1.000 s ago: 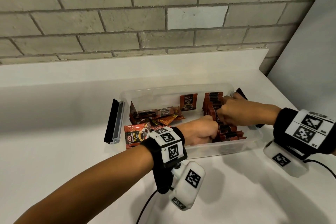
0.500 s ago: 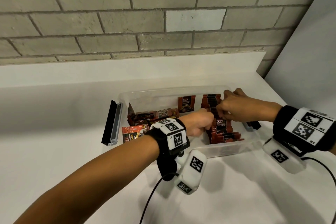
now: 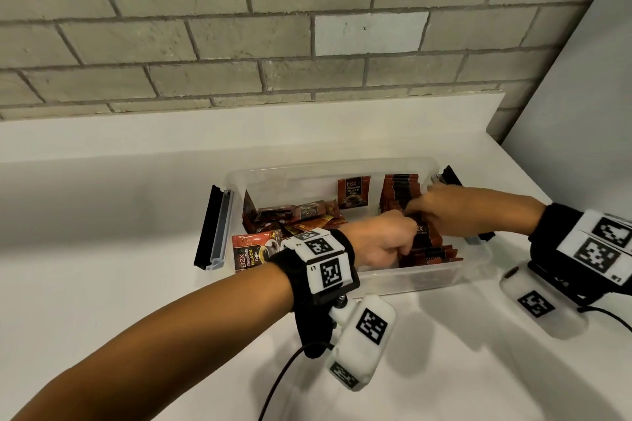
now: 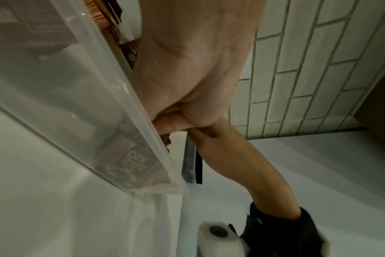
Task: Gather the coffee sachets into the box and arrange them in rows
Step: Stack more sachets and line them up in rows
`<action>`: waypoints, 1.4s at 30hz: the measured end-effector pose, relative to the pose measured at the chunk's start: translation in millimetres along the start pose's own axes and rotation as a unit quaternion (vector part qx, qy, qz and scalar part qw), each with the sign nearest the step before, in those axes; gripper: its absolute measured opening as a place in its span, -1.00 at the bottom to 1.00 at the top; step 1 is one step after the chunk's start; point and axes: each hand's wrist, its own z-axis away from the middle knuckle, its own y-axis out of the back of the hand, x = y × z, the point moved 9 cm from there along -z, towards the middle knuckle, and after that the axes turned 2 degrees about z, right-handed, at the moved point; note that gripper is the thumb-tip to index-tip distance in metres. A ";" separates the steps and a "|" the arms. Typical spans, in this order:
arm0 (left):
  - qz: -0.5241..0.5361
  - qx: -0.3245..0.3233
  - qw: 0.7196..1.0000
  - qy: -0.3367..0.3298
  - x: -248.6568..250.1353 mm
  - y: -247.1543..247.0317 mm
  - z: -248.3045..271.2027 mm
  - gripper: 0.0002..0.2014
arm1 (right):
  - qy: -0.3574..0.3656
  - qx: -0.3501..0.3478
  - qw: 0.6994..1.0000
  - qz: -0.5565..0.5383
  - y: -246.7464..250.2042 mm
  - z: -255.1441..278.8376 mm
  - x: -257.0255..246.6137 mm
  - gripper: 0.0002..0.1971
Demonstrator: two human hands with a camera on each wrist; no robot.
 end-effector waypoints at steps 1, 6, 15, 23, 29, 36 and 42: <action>0.006 0.006 1.000 -0.002 1.2 1.4 0.6 -0.26 | -0.001 -0.023 1.000 -0.002 -4.7 2.2 -2.0 -0.69; 0.017 0.002 1.000 -0.007 -2.8 6.0 2.3 -0.32 | -0.028 -0.049 0.998 0.000 3.5 13.5 -0.5 -0.59; 0.045 -0.003 0.999 -0.029 3.3 7.8 10.9 -0.58 | -0.009 -0.111 0.993 0.026 -9.6 19.8 -10.1 -0.61; -0.005 0.034 0.999 -0.008 14.8 15.0 18.0 -0.57 | -0.004 -0.084 0.996 -0.037 15.4 37.0 -13.0 -0.75; 0.010 0.015 1.000 0.001 28.2 12.5 17.3 -0.60 | 0.002 -0.167 0.986 -0.009 -13.5 32.3 -18.4 -0.70; -0.012 0.026 0.999 -0.025 26.4 27.8 15.3 -0.48 | -0.049 -0.064 0.996 -0.042 15.4 24.7 -4.1 -0.73; 0.013 0.035 0.999 0.024 17.8 20.7 22.4 -0.57 | -0.102 -0.033 0.994 -0.029 28.4 7.4 2.4 -0.55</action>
